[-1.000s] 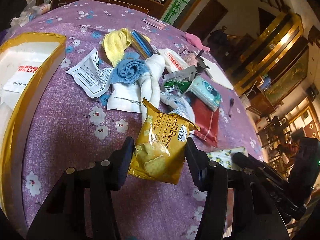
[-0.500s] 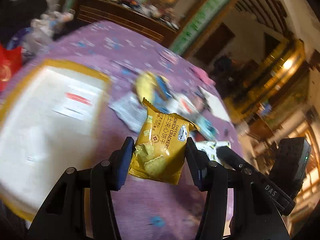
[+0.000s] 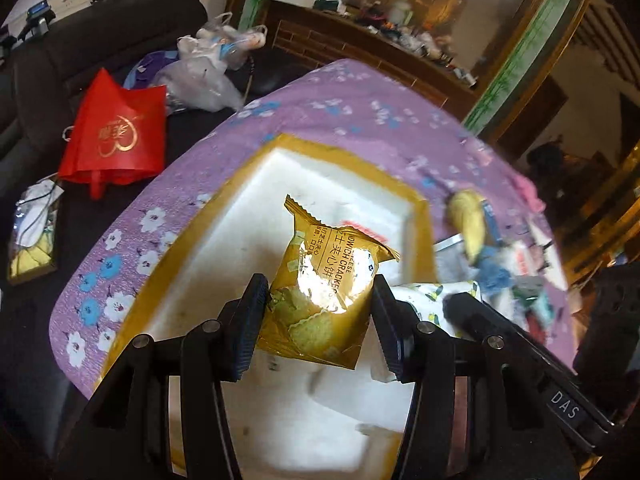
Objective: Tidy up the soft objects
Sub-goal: 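Carry the cracker packet into the box with the left gripper while the right drops the tissue pack in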
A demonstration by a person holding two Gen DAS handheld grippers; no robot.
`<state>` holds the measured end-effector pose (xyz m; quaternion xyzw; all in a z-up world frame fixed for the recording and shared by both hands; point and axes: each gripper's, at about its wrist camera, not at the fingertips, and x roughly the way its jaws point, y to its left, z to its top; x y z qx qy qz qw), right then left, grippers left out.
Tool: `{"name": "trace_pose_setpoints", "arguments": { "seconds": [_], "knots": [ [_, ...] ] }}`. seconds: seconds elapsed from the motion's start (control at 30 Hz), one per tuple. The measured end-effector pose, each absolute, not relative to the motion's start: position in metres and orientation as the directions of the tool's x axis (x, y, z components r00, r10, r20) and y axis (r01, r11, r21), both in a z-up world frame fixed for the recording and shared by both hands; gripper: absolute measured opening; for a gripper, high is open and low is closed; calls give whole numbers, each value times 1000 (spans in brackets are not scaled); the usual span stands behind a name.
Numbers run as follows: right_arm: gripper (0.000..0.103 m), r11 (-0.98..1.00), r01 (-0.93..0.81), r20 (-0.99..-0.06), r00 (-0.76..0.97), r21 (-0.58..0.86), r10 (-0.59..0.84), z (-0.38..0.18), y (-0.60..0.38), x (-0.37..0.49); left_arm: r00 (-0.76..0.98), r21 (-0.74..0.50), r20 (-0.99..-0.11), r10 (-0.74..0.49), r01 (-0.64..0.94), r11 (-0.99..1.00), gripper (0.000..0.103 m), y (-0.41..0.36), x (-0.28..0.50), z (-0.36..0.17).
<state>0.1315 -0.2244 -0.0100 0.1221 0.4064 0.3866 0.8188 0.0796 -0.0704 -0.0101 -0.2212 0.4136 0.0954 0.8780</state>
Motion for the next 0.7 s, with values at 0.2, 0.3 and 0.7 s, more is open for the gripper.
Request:
{"name": "trace_pose_setpoints", "arguments": {
  "seconds": [0.2, 0.3, 0.7],
  "knots": [
    [26, 695, -522, -593, 383, 494, 709, -26, -221, 130, 608, -343, -792, -56, -366, 865, 52, -65, 84, -39],
    [44, 705, -536, -577, 422, 464, 700, -18, -224, 120, 651, -403, -754, -90, -350, 846, 61, -61, 78, -34],
    [62, 699, -567, -512, 482, 437, 711, 16, -264, 93, 768, -277, -625, 141, -387, 879, 72, -99, 57, 11]
  ]
}}
